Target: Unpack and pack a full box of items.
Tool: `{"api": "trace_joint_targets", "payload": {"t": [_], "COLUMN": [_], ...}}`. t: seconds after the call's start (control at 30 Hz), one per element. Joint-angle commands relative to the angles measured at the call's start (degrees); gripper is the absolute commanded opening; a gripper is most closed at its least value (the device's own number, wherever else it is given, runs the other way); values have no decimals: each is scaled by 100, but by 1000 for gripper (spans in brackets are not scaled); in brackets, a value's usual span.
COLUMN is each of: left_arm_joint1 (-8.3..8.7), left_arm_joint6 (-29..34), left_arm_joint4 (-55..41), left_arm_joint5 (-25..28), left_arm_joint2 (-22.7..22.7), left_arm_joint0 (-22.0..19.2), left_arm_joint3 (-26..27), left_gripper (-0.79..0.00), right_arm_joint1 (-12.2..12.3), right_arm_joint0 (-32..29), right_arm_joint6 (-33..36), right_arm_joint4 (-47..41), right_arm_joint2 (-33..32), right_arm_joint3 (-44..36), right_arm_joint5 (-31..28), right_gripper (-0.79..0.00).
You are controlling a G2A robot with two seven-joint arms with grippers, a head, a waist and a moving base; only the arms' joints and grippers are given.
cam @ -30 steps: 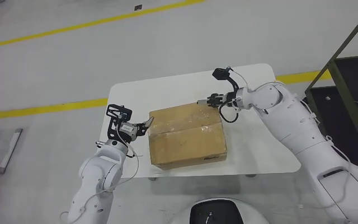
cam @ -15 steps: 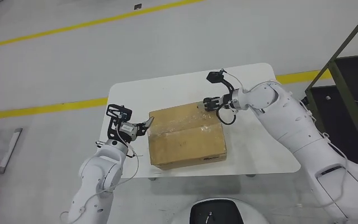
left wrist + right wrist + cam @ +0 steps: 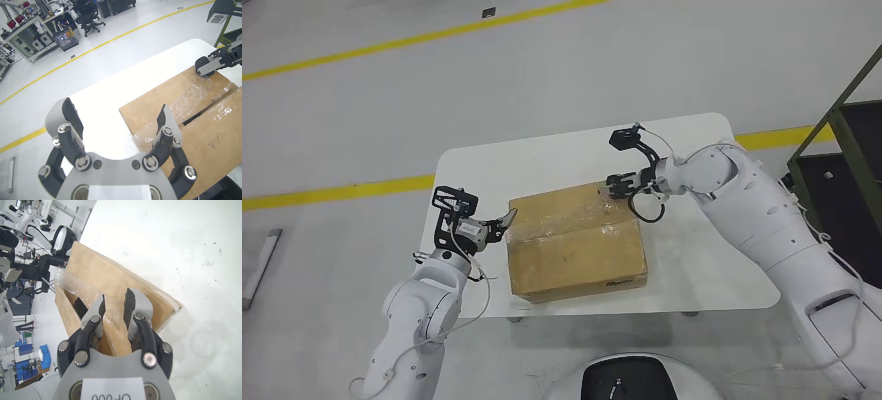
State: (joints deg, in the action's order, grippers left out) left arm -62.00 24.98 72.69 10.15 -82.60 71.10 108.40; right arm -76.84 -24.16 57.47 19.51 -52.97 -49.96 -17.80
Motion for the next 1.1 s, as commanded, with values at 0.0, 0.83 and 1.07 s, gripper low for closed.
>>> {"api": "trace_joint_targets", "payload": {"t": [0.0,0.83,1.07], "left_arm_joint1": [0,0,0], "left_arm_joint6": [0,0,0], "left_arm_joint4": [0,0,0], "left_arm_joint5": [0,0,0], "left_arm_joint2": [0,0,0], "left_arm_joint0": [0,0,0], "left_arm_joint3": [0,0,0], "left_gripper": [0,0,0], "right_arm_joint1": [-9,-94,-49], "right_arm_joint0": [8,217,154], "right_arm_joint6": [2,442,791], "right_arm_joint4": [18,-446,-943], "right_arm_joint2": [30,109,-90], "right_arm_joint3": [-8,-240,-867], "right_arm_joint5": [6,165,534], "right_gripper": [-557,-785,-785]}}
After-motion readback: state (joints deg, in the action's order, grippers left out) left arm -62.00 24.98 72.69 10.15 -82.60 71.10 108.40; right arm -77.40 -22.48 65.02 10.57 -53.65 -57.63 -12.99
